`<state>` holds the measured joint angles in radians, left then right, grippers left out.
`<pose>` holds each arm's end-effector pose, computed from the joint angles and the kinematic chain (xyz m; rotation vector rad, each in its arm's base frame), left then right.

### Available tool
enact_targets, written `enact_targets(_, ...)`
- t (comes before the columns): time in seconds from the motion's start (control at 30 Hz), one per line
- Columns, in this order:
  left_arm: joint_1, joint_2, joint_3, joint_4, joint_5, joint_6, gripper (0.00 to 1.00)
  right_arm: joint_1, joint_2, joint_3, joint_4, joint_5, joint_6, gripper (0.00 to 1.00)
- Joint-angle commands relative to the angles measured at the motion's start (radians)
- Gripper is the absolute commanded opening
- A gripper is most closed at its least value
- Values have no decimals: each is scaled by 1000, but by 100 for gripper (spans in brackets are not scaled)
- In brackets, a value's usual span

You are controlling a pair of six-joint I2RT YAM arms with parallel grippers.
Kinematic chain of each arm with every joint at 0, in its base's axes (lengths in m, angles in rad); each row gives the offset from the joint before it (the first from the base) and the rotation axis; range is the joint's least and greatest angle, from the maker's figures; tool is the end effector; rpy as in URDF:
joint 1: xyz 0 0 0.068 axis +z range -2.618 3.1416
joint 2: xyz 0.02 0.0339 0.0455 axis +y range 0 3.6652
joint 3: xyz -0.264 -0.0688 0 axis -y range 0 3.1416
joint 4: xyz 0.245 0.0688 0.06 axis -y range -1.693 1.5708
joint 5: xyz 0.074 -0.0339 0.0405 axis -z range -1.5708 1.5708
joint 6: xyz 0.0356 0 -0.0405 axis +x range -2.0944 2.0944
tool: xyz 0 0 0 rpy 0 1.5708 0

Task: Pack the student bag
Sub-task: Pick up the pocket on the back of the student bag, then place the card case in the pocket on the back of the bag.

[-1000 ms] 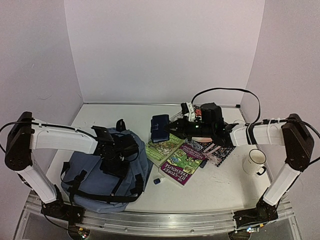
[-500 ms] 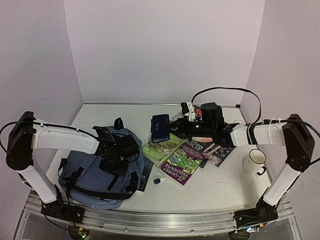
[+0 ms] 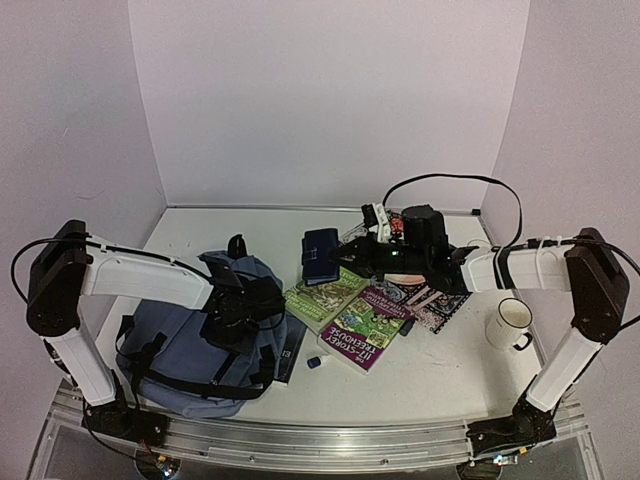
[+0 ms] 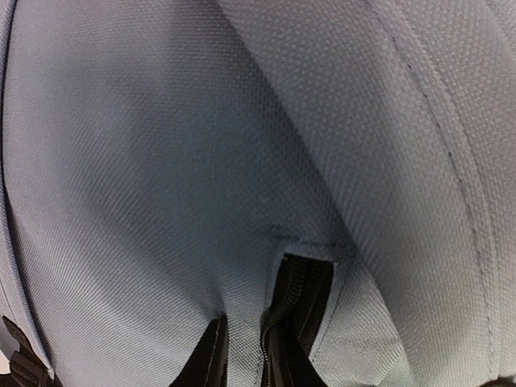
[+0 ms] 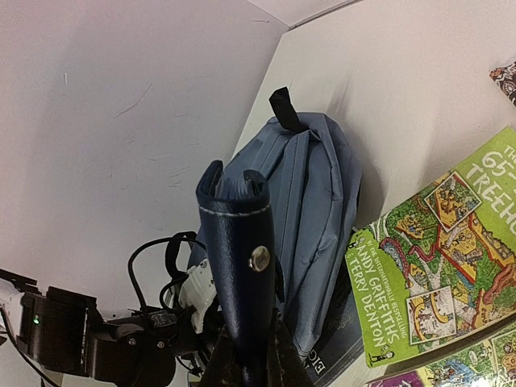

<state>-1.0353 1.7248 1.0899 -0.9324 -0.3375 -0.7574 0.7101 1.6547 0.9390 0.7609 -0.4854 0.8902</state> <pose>0.1600 -0.2466 0.1698 0.3954 2.8331 0.3004 0.2711 0.2549 0.2659 -0.2892 1.7542 1.5887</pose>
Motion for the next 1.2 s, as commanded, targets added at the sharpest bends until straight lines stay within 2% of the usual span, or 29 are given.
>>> enact_targets(0.0, 0, 51, 14, -20, -25, 7, 21, 5, -53, 11, 39, -19, -13, 0)
enact_targets(0.1, -5, 56, 12, -7, -14, 9, 17, 5, -51, 11, 39, -19, -13, 0)
enact_targets(0.2, -5, 70, 1, 1, -18, 13, 1, 5, -49, 11, 40, -19, -14, 0)
enact_targets(0.23, -4, 70, 1, 1, -22, 13, 0, 5, -49, 11, 39, -19, -15, 0)
enact_targets(0.5, -3, 6, 147, -38, -67, 32, 0, 5, -74, 23, -14, -11, -51, 0)
enact_targets(0.87, -3, 72, 477, -154, -119, 83, 0, 13, -127, 27, -104, -52, -80, 0)
enact_targets(1.17, -3, 88, 527, -162, -113, 51, 0, 89, -51, 41, -127, -135, -35, 0)
